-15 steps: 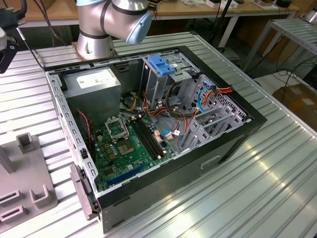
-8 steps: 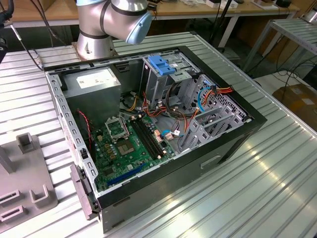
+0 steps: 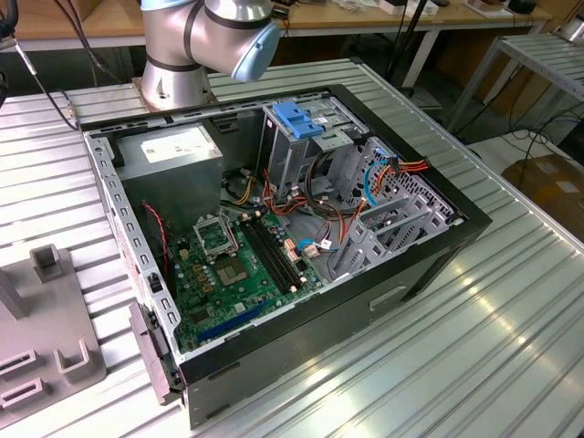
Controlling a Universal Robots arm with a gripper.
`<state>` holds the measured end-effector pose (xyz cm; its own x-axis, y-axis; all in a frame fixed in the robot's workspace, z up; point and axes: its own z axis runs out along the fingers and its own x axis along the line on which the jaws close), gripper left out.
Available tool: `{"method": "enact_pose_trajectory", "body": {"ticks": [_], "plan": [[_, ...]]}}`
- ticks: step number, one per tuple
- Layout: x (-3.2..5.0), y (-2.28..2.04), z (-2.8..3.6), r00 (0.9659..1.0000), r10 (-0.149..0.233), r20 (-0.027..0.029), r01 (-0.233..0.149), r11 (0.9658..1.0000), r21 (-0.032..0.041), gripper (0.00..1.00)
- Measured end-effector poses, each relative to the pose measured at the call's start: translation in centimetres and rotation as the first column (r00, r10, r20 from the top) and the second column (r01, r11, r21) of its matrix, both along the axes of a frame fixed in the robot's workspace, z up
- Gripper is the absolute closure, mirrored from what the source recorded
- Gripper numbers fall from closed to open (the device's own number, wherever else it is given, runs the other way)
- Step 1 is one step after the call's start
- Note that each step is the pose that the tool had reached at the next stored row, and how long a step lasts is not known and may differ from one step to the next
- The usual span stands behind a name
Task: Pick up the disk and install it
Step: 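Reach for the disk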
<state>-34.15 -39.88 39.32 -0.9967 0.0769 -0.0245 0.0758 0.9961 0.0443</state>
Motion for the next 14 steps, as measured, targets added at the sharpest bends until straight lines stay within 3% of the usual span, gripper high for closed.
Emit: {"method": "enact_pose_trajectory", "body": {"ticks": [8, 14], "plan": [[-1.21, 0.14, 0.00, 1.0000, 0.000, -0.0001, 0.000, 1.0000, 0.0000, 0.90], [-3.07, 0.43, -0.01, 1.0000, 0.000, -0.0001, 0.000, 1.0000, 0.0000, 0.90]]}}
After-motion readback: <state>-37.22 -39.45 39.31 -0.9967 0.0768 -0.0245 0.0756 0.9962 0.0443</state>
